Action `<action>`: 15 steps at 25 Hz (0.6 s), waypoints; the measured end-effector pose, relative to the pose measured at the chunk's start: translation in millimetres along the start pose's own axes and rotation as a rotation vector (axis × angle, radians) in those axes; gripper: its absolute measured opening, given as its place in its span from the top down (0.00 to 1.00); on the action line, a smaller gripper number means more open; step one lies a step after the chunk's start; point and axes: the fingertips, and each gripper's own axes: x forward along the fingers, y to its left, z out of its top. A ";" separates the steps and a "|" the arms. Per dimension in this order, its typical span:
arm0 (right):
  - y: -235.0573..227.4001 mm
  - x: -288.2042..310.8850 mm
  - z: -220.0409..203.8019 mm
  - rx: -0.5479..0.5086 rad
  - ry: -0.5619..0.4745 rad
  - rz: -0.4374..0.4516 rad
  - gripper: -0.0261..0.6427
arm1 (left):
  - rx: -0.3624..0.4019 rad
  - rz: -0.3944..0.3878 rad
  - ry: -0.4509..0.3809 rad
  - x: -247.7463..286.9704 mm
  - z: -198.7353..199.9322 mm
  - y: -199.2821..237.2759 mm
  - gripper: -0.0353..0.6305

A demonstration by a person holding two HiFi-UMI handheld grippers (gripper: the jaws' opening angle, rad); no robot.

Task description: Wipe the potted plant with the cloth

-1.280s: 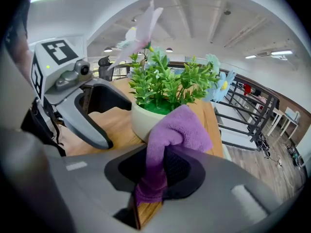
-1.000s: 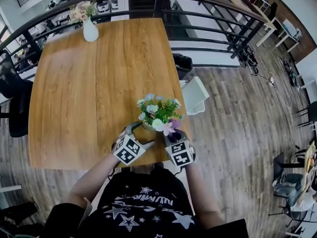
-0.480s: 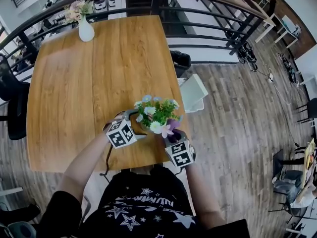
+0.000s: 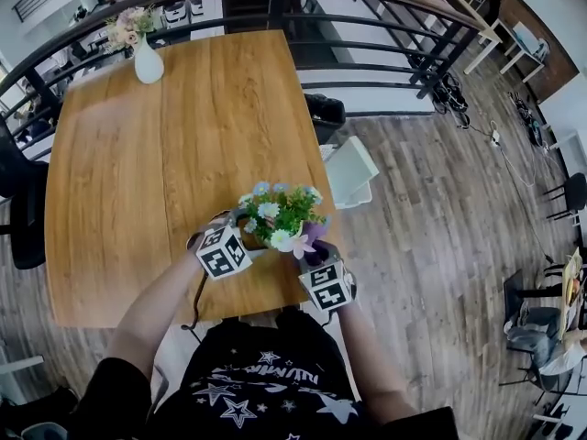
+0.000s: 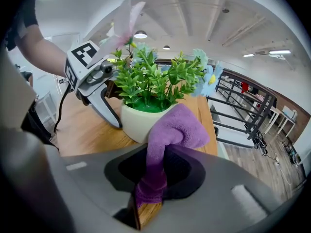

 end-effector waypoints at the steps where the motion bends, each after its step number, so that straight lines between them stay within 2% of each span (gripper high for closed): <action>1: 1.6 0.3 -0.6 0.000 0.005 0.002 0.83 | -0.011 0.010 0.002 -0.2 -0.3 -0.8 0.34; 11: 20.6 0.6 5.7 0.022 -0.005 0.043 0.83 | -0.164 0.145 0.035 1.8 -0.1 -6.7 0.35; 15: 33.7 0.6 8.9 0.016 -0.013 0.071 0.83 | -0.222 0.206 0.024 2.7 0.5 -8.7 0.35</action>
